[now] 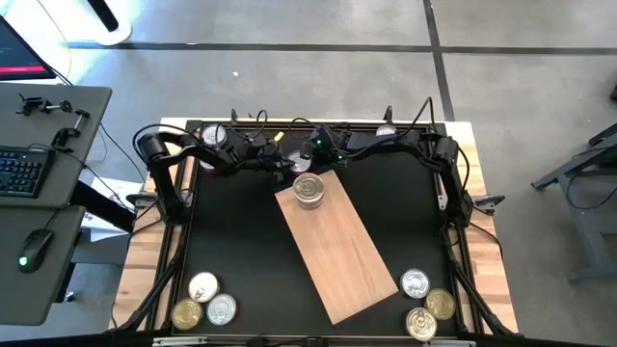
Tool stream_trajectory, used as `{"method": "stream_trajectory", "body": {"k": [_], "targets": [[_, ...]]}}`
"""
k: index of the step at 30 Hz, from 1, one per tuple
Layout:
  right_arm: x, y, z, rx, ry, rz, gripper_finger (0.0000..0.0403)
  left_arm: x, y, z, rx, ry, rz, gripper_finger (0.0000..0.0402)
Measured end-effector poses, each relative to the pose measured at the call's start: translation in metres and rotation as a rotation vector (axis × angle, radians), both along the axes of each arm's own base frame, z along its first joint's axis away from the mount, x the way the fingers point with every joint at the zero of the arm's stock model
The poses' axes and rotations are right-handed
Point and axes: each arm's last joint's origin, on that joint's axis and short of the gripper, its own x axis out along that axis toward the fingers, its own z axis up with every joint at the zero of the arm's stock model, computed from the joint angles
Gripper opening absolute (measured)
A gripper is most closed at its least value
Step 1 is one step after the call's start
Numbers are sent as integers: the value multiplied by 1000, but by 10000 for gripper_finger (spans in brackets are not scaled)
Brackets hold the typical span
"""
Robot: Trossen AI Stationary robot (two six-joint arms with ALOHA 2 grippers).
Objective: Stack canned seafood by type on shelf
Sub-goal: Put the red tuna can on the shelf
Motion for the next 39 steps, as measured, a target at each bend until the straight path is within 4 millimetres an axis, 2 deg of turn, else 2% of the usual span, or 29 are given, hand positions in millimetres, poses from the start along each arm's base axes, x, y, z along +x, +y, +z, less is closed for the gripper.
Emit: {"method": "stream_trajectory", "body": {"k": [9, 25, 29, 31, 33, 39], "targets": [[16, 2, 19, -28, -91, 56, 0, 6, -12, 0, -42, -29, -57, 0], [36, 25, 45, -22, -150, 153, 0, -2, -26, -2, 15, -99, -77, 0], [42, 34, 54, 1, -181, 225, 0, -5, -26, -7, 29, -62, -53, 0], [43, 41, 53, 27, -162, 256, 0, -9, -25, -12, 21, -28, -25, 0], [45, 46, 50, 27, -140, 271, 0, -7, -25, -10, 28, -31, -22, 0], [45, 42, 55, -14, -135, 261, 0, -8, -26, -11, -1, -23, -31, 0]]}}
